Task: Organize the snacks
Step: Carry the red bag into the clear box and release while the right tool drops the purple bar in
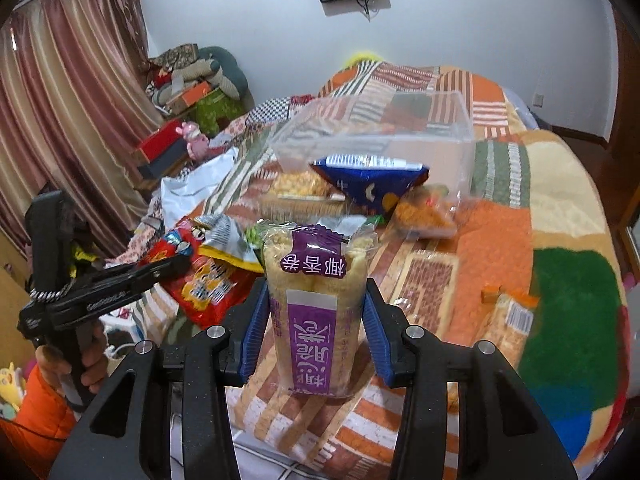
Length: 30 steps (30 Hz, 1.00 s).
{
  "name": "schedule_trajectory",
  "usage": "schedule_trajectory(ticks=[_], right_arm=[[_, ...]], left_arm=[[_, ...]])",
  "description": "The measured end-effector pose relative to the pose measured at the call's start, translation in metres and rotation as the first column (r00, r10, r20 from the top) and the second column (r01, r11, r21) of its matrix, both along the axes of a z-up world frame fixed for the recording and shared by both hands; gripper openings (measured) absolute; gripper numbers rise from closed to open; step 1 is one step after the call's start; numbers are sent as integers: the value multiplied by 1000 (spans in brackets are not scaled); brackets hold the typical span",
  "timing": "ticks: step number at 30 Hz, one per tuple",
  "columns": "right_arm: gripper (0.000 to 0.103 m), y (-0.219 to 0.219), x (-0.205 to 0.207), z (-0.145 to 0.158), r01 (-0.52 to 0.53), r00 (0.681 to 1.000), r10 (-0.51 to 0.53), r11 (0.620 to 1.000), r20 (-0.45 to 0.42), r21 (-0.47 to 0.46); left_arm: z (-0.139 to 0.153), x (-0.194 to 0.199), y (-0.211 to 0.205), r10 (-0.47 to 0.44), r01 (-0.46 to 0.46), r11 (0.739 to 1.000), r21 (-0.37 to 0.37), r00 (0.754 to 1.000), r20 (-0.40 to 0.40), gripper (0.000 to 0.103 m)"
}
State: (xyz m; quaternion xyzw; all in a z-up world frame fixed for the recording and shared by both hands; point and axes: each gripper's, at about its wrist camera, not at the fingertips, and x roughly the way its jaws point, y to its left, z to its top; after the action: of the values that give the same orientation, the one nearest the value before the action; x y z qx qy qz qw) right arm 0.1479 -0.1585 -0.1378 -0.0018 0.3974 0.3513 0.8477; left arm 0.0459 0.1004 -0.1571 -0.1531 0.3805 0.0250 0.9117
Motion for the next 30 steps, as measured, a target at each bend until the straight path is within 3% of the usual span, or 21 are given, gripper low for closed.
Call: schedule_trajectory(ticks=[10,22,30], right_arm=[[42,-10,15,28,33,996,-37,998,78,58],[42,-16,38,62,71,976,-86,994,200,83],[42,-11,66,75,113,958,-128,991,256,72]], left_arm=[[50,1,-16,-42,30,994,107,993,113,25],[90,37,-10,-39,8,988,152,979,198,25],[106,77,-3,-32,2,992,122,970,243,25]])
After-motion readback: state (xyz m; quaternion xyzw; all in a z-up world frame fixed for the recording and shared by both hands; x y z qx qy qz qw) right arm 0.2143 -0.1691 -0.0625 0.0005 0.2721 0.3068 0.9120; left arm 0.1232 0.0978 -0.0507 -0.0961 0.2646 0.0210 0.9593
